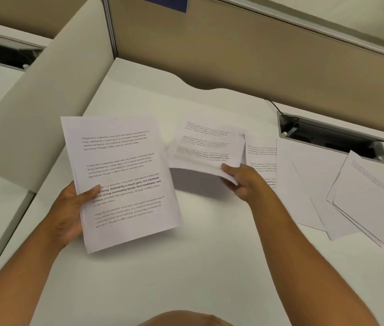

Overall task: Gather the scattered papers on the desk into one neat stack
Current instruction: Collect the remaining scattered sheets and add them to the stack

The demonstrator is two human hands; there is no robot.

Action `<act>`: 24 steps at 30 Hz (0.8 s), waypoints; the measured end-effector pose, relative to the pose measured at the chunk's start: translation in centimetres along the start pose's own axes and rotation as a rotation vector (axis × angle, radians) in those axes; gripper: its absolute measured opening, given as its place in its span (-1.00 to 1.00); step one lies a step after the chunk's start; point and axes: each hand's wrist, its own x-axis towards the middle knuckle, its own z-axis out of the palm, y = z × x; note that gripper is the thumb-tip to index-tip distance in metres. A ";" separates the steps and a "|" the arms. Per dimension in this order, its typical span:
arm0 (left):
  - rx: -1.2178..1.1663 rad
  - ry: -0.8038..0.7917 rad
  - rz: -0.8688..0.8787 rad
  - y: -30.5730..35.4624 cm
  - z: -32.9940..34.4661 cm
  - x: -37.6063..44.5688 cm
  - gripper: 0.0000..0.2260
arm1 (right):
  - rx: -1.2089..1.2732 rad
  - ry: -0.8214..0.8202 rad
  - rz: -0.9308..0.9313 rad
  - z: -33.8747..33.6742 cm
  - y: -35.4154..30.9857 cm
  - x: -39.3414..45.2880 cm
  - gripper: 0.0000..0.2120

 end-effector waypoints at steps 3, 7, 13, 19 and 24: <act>0.001 -0.005 -0.006 -0.1 -0.6 -0.2 -0.58 | 0.144 -0.093 -0.002 -1.4 -1.6 -1.6 -0.74; -0.014 -0.035 -0.020 -0.5 -0.2 -0.4 -0.57 | -0.002 -0.187 -0.102 -2.6 -2.0 -4.4 -0.81; 0.011 -0.142 -0.013 -1.0 3.5 -0.3 -0.55 | -0.254 -0.311 -0.384 -1.3 2.4 -7.7 -0.71; 0.041 -0.270 -0.008 -0.8 8.4 -1.3 -0.43 | -0.344 -0.262 -0.388 -1.7 6.7 -8.8 -0.71; 0.092 -0.312 -0.008 -1.8 11.6 -1.6 -0.43 | -0.320 -0.104 -0.448 -3.7 7.6 -8.9 -0.70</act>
